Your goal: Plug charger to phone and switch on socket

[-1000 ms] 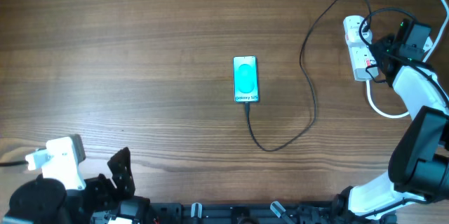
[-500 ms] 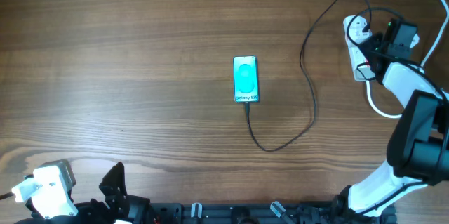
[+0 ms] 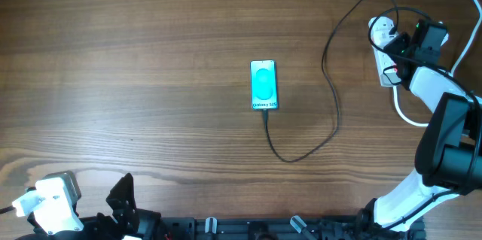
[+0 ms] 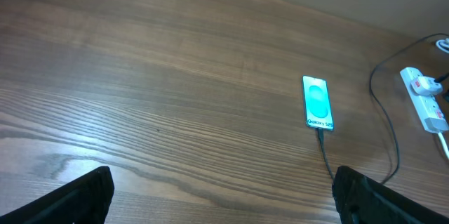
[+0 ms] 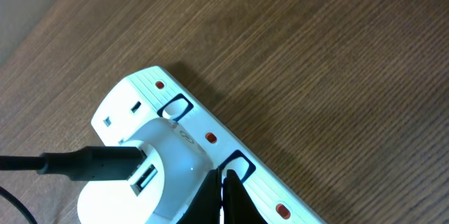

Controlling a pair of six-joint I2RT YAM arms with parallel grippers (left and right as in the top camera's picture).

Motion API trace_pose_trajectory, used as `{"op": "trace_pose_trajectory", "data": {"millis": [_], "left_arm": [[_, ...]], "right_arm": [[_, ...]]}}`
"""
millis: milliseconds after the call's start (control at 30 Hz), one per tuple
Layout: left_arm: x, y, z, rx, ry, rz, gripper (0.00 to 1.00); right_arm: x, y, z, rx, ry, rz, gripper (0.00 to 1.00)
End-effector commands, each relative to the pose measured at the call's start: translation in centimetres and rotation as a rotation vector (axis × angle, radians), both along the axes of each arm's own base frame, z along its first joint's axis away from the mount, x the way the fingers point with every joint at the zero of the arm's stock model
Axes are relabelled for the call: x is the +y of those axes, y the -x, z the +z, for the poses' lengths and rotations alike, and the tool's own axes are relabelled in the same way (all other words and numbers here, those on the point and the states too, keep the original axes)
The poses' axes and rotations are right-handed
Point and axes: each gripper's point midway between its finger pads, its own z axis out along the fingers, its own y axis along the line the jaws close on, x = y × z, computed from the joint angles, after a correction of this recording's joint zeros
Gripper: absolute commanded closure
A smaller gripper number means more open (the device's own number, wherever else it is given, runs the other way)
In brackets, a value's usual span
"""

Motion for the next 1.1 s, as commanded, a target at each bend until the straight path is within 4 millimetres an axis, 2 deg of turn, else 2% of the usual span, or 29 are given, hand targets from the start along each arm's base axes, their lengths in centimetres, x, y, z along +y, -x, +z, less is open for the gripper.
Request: {"op": "trace_pose_trajectory", "data": {"millis": [0,167,467,600,733,1067], "left_arm": [[0.3,0.0,0.0,-0.008,0.0,0.018,0.0],[0.3,0.0,0.0,-0.008,0.0,0.018,0.0],[0.3,0.0,0.0,-0.009,0.0,0.018,0.0],[0.3,0.0,0.0,-0.009,0.0,0.018,0.0],[0.3,0.0,0.0,-0.009,0.0,0.018,0.0],[0.3,0.0,0.0,-0.009,0.0,0.018,0.0]], "right_arm": [[0.7,-1.0,0.1,-0.007,0.023,0.036,0.96],[1.4,-1.3,0.2,0.009,0.091,0.051,0.96],[-0.1,-0.7,0.0,0.057,0.196,0.028,0.96],[-0.1,-0.8,-0.5,0.062,0.199,0.031,0.95],[0.0,-0.6,-2.7,0.096,0.186,0.037,0.96],[0.4,-0.9,-2.7,0.086,0.167,0.054,0.96]]}}
